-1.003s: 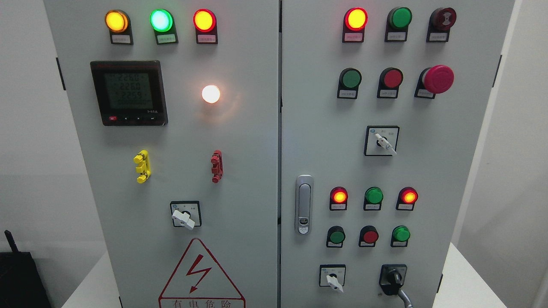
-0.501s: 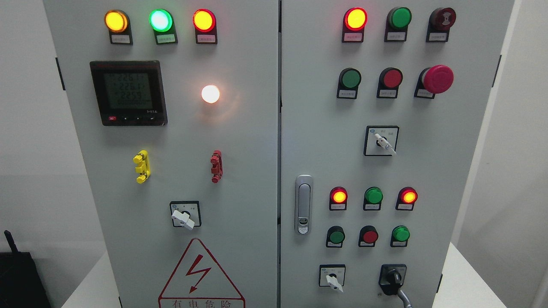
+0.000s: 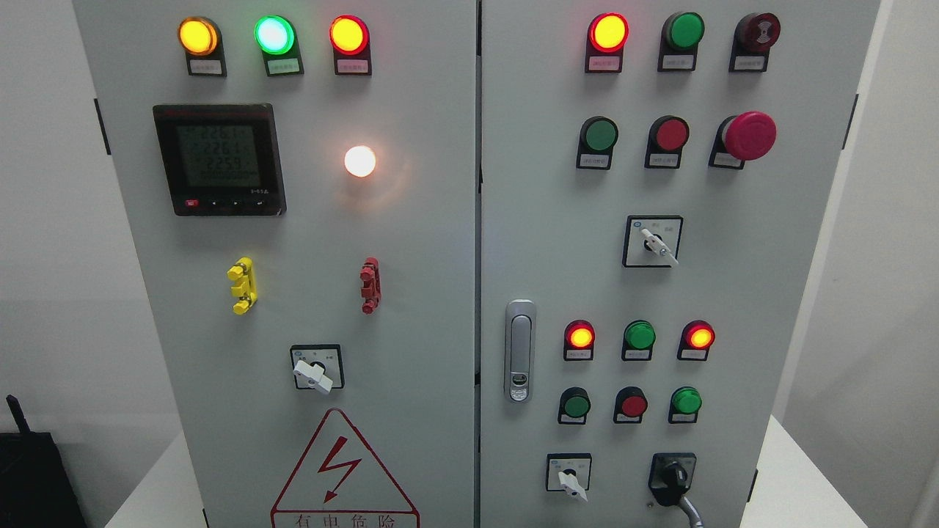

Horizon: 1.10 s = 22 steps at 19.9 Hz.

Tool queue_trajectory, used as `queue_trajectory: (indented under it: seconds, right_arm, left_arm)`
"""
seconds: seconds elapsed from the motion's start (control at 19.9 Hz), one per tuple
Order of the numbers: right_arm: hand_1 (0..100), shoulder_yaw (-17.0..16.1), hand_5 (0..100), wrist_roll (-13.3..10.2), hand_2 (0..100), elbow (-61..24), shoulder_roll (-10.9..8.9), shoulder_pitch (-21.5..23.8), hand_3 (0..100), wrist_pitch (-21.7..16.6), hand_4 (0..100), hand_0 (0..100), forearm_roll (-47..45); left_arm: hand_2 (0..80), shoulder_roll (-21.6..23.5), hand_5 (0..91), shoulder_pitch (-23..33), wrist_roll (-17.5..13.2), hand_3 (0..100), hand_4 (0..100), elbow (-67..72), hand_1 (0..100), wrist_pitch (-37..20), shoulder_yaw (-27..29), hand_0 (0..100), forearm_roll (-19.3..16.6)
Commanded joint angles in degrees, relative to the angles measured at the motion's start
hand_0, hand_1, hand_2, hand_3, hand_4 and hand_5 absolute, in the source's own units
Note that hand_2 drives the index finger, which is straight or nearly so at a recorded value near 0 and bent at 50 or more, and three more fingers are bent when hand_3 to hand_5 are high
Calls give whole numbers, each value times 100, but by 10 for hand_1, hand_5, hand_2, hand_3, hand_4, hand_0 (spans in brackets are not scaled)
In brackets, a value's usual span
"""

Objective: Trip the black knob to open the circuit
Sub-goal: 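Grip the black knob with the right hand and twist it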

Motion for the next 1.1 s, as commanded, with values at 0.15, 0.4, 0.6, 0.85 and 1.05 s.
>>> queue_trajectory:
  seconds: [0.15, 0.4, 0.6, 0.85, 1.05]
  right_arm:
    - [784, 163, 985, 77, 0, -221, 29, -136, 1000, -55, 1000, 702, 16]
    - [784, 224, 985, 77, 0, -239, 29, -136, 1000, -55, 1000, 702, 25]
    - [785, 242, 985, 77, 0, -239, 29, -136, 1000, -55, 1000, 702, 25]
    - [786, 242, 985, 77, 1, -239, 29, -145, 1000, -55, 1000, 702, 34]
    - [787, 259, 985, 77, 2, -239, 29, -189, 1000, -63, 1000, 702, 25]
  left_arm:
    - [0, -3, 0, -3, 2, 0, 0, 6, 389, 7, 5, 120, 14]
    - [0, -3, 0, -3, 2, 0, 0, 6, 389, 7, 5, 120, 14]
    - [0, -3, 0, -3, 2, 0, 0, 6, 389, 7, 5, 120, 14]
    - [0, -3, 0, -3, 2, 0, 0, 6, 389, 7, 5, 120, 14]
    - [0, -3, 0, -3, 2, 0, 0, 6, 389, 7, 5, 120, 14]
